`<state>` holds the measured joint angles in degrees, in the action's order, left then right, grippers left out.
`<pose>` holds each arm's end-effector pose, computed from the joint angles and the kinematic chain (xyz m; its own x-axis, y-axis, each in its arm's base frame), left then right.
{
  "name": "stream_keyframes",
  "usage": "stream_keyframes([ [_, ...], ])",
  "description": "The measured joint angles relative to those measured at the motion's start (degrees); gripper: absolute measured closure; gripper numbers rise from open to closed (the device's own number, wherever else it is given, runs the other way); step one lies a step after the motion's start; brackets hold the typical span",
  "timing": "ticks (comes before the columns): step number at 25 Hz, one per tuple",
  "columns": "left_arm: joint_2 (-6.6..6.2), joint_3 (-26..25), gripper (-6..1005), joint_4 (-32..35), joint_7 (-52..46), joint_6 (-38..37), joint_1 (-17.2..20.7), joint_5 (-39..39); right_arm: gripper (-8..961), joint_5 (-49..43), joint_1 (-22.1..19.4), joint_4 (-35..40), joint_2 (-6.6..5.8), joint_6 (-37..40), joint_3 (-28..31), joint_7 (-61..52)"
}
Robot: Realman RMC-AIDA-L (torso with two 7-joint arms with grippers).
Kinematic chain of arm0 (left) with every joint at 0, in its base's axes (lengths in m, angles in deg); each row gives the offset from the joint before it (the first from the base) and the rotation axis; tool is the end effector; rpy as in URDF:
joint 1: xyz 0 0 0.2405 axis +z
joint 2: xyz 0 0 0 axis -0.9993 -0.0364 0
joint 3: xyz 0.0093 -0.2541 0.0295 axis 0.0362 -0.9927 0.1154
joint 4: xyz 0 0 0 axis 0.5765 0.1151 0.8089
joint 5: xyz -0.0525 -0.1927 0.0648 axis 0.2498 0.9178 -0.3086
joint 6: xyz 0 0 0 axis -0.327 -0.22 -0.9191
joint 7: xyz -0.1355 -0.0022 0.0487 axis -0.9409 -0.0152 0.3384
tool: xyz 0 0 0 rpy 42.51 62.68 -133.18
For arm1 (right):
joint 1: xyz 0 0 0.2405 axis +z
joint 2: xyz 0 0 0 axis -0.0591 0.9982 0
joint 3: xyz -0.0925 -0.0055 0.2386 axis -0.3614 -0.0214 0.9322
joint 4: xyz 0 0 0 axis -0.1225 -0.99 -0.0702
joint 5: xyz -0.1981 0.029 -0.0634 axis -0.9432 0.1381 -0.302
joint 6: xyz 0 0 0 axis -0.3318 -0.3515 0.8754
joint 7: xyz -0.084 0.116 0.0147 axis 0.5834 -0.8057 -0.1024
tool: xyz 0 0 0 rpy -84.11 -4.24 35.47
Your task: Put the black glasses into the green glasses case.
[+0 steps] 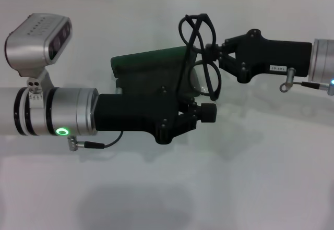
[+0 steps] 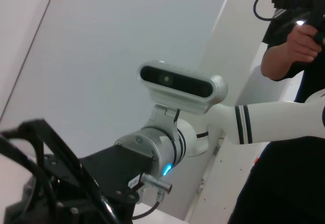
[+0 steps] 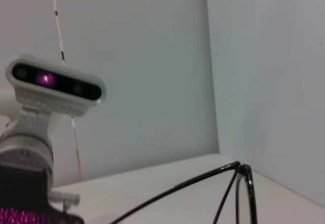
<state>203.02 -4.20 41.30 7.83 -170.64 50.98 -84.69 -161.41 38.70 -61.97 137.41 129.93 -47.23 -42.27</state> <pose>-0.1993 0.2977 -0.0460 0.6674 0.3890 0.6350 0.2875 -0.9212 0.2620 0.1860 0.3806 -0.0296 0.8128 -0.0898 -0.5755 -0.2423 -0.9507 -0.1938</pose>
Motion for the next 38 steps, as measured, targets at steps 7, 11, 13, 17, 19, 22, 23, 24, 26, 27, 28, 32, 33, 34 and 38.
stream_keyframes([
  [7,0.07,0.04,999,-1.09,0.15,1.11,-0.48,0.32,916,6.36,0.50,0.22,0.01,1.22,-5.51,0.01],
  [11,0.06,0.01,999,-1.10,0.08,1.33,-0.50,0.46,916,8.96,0.59,0.47,0.01,2.34,-8.28,0.00],
  [13,0.06,-0.06,999,-1.09,0.09,1.33,-0.51,0.49,916,9.14,0.61,0.49,0.00,3.08,-8.51,-0.09],
  [17,0.06,-0.13,999,-1.15,0.09,1.38,-0.51,0.51,916,9.16,0.62,0.51,0.00,4.80,-8.56,-0.25],
  [19,0.06,-0.14,999,-1.20,0.12,1.42,-0.51,0.52,916,9.19,0.62,0.52,0.00,5.54,-8.57,-0.33],
  [22,0.06,-0.08,999,-1.20,0.12,1.77,-0.50,0.52,916,9.62,0.62,0.52,0.00,6.67,-8.80,-0.40],
  [23,0.06,-0.08,999,-1.20,0.12,1.77,-0.50,0.52,916,9.72,0.62,0.52,0.00,6.87,-8.92,-0.43],
  [24,0.06,-0.03,999,-1.20,0.09,2.05,-0.54,0.52,916,9.76,0.62,0.52,0.00,7.05,-8.98,-0.44],
  [26,0.06,-0.01,999,-1.19,0.09,2.09,-0.54,0.52,916,9.78,0.63,0.52,0.00,7.48,-9.02,-0.49],
  [27,0.06,-0.01,999,-1.20,0.09,2.10,-0.54,0.52,916,9.79,0.64,0.51,0.00,7.66,-9.03,-0.51],
  [28,0.06,0.00,999,-1.19,0.09,2.11,-0.54,0.52,916,9.79,0.66,0.47,0.00,7.87,-9.04,-0.51],
  [32,0.06,0.03,999,-1.18,0.09,2.30,-0.53,0.52,916,10.15,0.91,0.06,0.00,8.55,-9.09,-0.53],
  [33,0.06,0.04,999,-1.18,0.09,2.42,-0.52,0.52,916,10.28,0.96,-0.03,0.00,8.69,-9.11,-0.53],
  [34,0.07,0.04,999,-1.18,0.09,2.60,-0.52,0.52,916,10.42,1.02,-0.11,0.00,8.83,-9.13,-0.53],
  [38,0.07,0.04,999,-1.18,0.09,2.76,-0.50,0.52,916,10.44,1.08,-0.15,0.00,9.07,-9.21,-0.53],
])
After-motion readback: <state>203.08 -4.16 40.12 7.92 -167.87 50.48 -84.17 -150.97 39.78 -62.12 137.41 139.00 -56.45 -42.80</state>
